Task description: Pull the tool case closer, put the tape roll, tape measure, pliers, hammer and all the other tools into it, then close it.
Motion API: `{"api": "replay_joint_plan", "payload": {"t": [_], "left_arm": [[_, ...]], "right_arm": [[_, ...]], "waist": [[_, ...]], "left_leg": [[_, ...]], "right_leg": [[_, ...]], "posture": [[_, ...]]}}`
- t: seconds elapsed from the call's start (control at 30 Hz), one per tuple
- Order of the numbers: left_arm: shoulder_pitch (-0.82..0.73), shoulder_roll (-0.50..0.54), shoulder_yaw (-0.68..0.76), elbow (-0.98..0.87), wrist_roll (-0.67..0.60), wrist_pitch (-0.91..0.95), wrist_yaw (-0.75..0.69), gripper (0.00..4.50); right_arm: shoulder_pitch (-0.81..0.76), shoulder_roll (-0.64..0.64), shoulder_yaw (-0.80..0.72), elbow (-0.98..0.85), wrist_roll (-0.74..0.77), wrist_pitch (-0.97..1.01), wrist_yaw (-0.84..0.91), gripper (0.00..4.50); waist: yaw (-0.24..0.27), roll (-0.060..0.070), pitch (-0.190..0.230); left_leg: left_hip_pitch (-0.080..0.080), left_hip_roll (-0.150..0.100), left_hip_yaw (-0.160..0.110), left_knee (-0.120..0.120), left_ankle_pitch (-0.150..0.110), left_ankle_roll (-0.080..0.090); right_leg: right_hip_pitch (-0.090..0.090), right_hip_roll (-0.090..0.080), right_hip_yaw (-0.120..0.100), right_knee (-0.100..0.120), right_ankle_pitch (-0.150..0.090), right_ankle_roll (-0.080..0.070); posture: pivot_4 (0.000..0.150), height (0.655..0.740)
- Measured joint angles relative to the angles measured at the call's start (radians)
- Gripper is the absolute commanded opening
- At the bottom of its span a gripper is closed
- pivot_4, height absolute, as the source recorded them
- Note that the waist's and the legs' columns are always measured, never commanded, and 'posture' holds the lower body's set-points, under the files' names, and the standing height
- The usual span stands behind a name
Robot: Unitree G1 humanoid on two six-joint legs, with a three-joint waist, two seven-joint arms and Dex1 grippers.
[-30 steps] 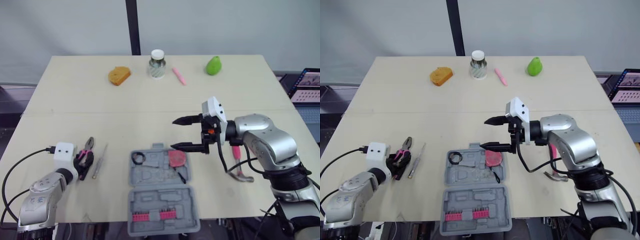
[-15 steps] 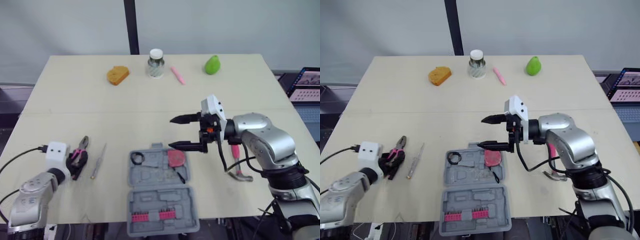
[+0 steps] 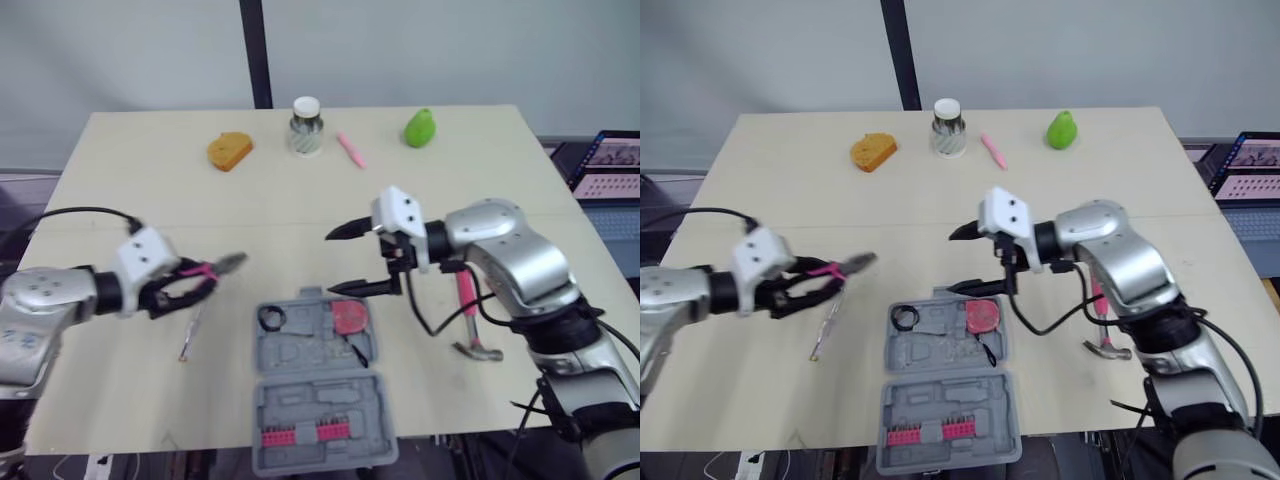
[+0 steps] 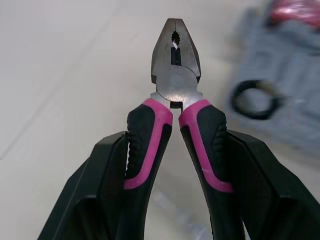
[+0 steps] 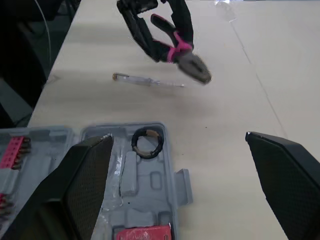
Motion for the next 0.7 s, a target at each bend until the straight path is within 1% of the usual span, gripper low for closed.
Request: {"api": "replay_joint_plan", "payload": {"t": [0.07,0.17,0.3,0.37,0.47,0.57,0.7], "left_arm": [[-0.072,-0.012,-0.085,0.011,0.022,-0.023,-0.042,2.46],[-0.171,-0.052,-0.179,0.021,0.067,-0.062,-0.078,2.46],[-0.219,-0.095,-0.246,0.074,0.114,-0.096,-0.098,2.46],[-0.228,-0.114,-0.263,0.092,0.123,-0.102,-0.104,2.46],[-0.232,-0.135,-0.270,0.094,0.129,-0.109,-0.107,2.46],[-0.236,-0.159,-0.270,0.094,0.129,-0.109,-0.107,2.46],[-0.236,-0.164,-0.270,0.094,0.130,-0.106,-0.107,2.46]], "right_arm": [[-0.030,0.018,0.052,0.013,-0.050,0.008,-0.005,4.50],[-0.057,0.053,0.112,0.022,-0.088,0.047,-0.005,4.50],[-0.072,0.067,0.153,0.023,-0.133,0.083,-0.010,4.50],[-0.074,0.077,0.166,0.027,-0.158,0.086,-0.017,4.50],[-0.074,0.083,0.188,0.040,-0.189,0.087,-0.024,3.72],[-0.074,0.103,0.202,0.040,-0.211,0.087,-0.025,3.72],[-0.074,0.113,0.209,0.047,-0.241,0.082,-0.026,3.72]], "waist": [[-0.002,0.000,0.000],[0.001,0.000,0.000],[0.002,0.000,0.000],[0.003,0.000,0.000],[0.005,0.000,0.000],[0.005,0.000,0.000],[0.005,0.000,0.000]], "left_leg": [[0.000,0.000,0.001,0.000,0.000,0.000],[0.000,0.000,0.001,0.001,0.000,0.000],[0.000,-0.001,0.001,0.002,0.000,0.000],[0.000,0.000,0.001,0.002,0.000,0.000],[0.000,0.000,0.001,0.002,0.000,0.000],[0.000,0.000,0.001,0.003,0.000,0.000],[0.000,0.000,0.001,0.003,0.000,0.000]], "right_leg": [[-0.001,0.001,0.000,0.002,0.000,0.000],[-0.001,0.001,0.000,0.003,0.000,0.000],[-0.001,0.001,0.000,0.003,0.000,0.000],[-0.001,0.002,0.000,0.003,0.000,0.000],[-0.001,0.001,0.000,0.003,0.000,0.000],[-0.001,0.001,0.000,0.003,0.000,0.000],[-0.001,0.002,0.000,0.004,0.000,0.000]], "posture": [[0.150,0.7400],[0.150,0.7400],[0.150,0.7400],[0.150,0.7400],[0.150,0.7400],[0.150,0.7400],[0.150,0.7400]]}}
